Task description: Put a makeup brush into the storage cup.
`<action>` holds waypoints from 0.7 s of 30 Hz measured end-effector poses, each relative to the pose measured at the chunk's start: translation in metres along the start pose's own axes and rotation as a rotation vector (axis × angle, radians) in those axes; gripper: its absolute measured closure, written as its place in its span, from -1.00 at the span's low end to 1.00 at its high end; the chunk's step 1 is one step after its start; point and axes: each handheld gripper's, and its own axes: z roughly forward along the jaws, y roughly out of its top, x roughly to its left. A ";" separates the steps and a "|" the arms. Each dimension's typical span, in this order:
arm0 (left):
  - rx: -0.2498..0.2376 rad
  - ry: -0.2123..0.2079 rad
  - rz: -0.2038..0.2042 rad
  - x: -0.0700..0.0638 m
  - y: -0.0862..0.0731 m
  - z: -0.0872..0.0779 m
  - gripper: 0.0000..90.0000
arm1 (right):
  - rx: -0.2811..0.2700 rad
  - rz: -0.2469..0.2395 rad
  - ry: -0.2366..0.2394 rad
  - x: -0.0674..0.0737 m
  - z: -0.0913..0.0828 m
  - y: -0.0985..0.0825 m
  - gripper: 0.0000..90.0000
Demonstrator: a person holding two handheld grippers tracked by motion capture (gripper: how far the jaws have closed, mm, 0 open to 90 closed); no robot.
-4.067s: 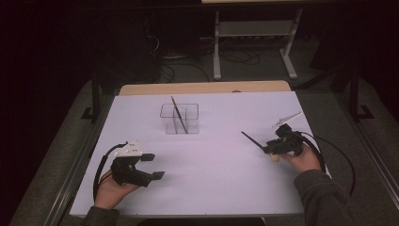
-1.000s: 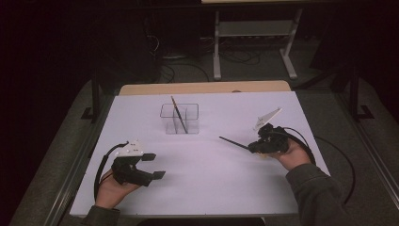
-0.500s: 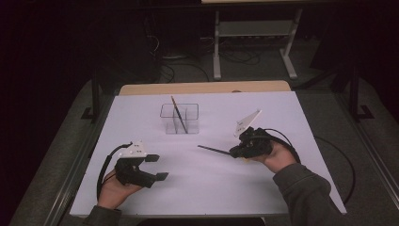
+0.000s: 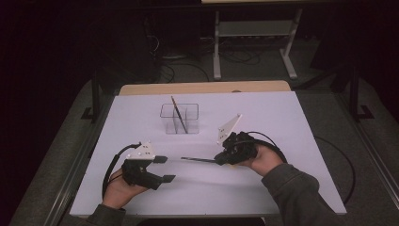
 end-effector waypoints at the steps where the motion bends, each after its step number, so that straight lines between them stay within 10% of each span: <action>1: 0.000 -0.001 0.004 -0.001 0.002 0.000 -0.34 | -0.002 -0.008 0.006 0.002 0.001 0.002 0.85; 21: 0.057 -0.066 0.113 -0.011 0.037 0.010 -0.04 | 0.001 -0.109 0.074 0.021 0.007 0.026 0.85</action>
